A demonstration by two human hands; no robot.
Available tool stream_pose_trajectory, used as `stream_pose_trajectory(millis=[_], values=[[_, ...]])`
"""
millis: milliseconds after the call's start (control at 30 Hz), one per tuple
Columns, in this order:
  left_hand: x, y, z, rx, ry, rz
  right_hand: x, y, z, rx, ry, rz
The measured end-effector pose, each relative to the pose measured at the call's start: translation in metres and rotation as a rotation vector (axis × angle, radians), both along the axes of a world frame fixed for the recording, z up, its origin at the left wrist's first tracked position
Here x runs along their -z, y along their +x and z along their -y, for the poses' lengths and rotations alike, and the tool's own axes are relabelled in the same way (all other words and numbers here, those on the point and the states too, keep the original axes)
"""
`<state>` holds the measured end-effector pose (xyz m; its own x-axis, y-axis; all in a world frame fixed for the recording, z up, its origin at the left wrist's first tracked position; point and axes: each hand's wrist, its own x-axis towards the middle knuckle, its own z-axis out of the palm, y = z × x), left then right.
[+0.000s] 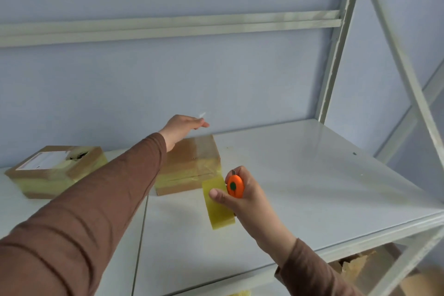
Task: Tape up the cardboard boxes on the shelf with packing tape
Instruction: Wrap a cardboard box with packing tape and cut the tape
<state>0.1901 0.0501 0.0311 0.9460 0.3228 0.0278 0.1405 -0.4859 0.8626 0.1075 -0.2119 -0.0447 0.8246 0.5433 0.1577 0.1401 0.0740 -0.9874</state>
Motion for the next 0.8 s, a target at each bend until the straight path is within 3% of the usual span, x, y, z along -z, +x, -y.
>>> stream_pose_trajectory(millis=[433, 533, 633, 700, 767, 800], values=[[0.04, 0.036, -0.026, -0.054, 0.384, -0.256, 0.014, 0.015, -0.019, 0.106, -0.043, -0.084], [0.047, 0.04, -0.026, -0.125, 0.49, -0.234, 0.017, 0.013, -0.02, 0.102, -0.039, -0.099], [0.047, 0.04, -0.023, -0.277, 0.531, -0.119, 0.017, 0.015, -0.021, 0.107, -0.039, -0.11], [0.043, 0.036, -0.018, -0.323, 0.632, 0.105, 0.017, 0.016, -0.02, 0.115, -0.048, -0.113], [0.042, 0.031, -0.012, -0.261, 0.774, 0.353, 0.019, 0.015, -0.02, 0.117, -0.061, -0.106], [0.043, 0.029, -0.008, -0.185, 0.837, 0.383, 0.02, 0.014, -0.021, 0.115, -0.064, -0.102]])
